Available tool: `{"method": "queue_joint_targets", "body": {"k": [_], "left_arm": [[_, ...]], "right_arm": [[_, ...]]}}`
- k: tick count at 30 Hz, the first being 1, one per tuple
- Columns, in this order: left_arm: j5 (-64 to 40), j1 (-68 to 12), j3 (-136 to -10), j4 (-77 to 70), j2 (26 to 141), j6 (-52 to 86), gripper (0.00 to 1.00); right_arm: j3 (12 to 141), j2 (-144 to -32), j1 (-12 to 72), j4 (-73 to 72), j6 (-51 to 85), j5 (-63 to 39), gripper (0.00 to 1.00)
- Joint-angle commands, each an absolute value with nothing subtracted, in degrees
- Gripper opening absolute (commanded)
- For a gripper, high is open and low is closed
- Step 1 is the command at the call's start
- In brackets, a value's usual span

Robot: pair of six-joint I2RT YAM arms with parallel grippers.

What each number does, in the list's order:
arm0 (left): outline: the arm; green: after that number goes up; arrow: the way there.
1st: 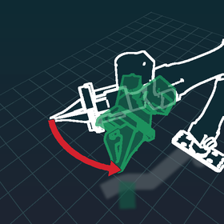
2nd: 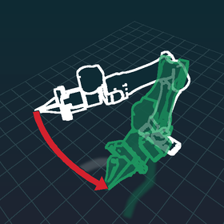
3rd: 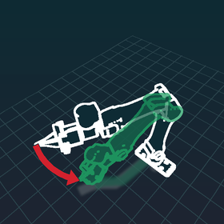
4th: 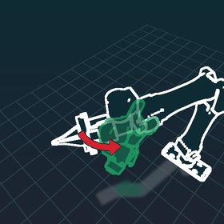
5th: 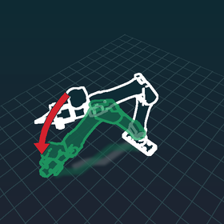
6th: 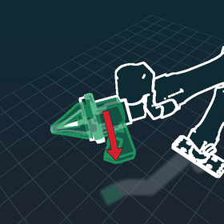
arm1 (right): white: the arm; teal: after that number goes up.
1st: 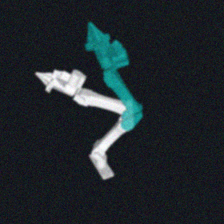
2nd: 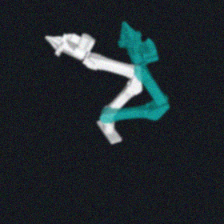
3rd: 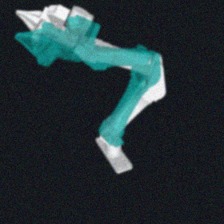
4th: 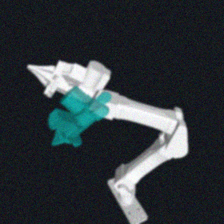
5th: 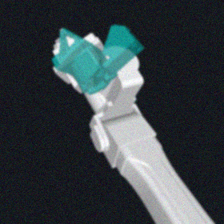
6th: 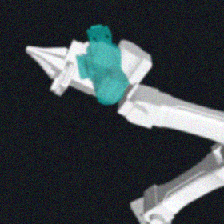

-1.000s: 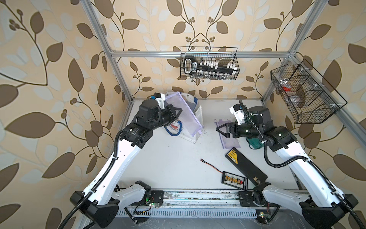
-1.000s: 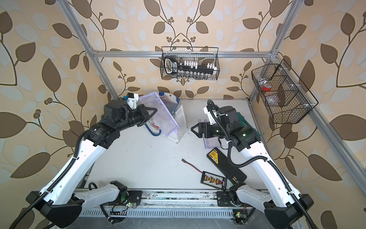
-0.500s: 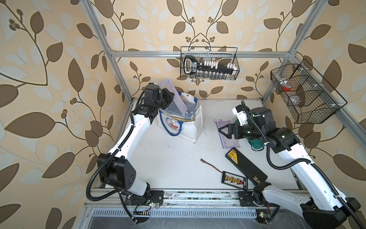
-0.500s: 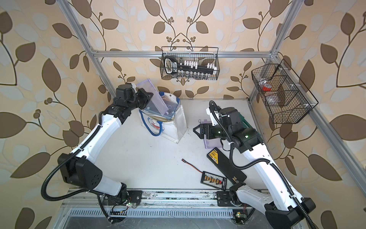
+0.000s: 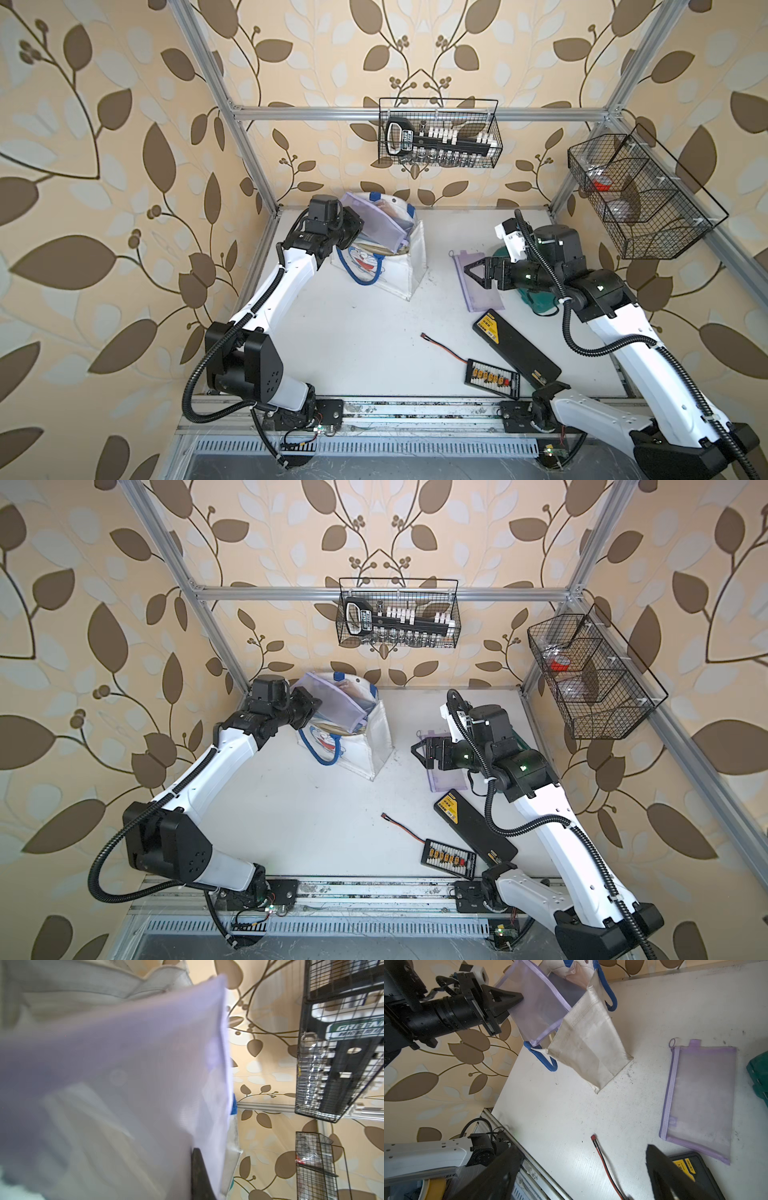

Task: Put the pencil pouch into the canvas bag
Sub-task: Place the pencil pouch in the canvas bag.

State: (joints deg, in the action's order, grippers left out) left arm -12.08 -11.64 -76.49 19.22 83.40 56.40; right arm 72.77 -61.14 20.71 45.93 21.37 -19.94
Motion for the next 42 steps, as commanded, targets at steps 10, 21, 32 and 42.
{"method": "queue_joint_targets", "body": {"k": [10, 21, 32, 42], "left_arm": [[-7.33, -11.82, -81.65, 28.52, 84.41, 47.28, 0.00], [-8.89, -12.30, -85.27, 27.45, 91.17, 48.60, 0.00], [-7.96, -12.30, -84.48, 31.53, 84.74, 46.98, 0.56], [-6.71, -12.22, -87.72, 46.18, 79.69, 45.53, 0.58]], "right_arm": [[70.08, -61.64, 20.16, 44.98, 19.60, -21.27, 0.94], [69.00, -61.10, 19.19, 44.82, 18.97, -21.53, 0.94], [67.51, -60.23, 18.11, 44.40, 18.39, -21.70, 0.94], [68.12, -61.63, 17.25, 44.33, 16.70, -21.84, 0.94]]}}
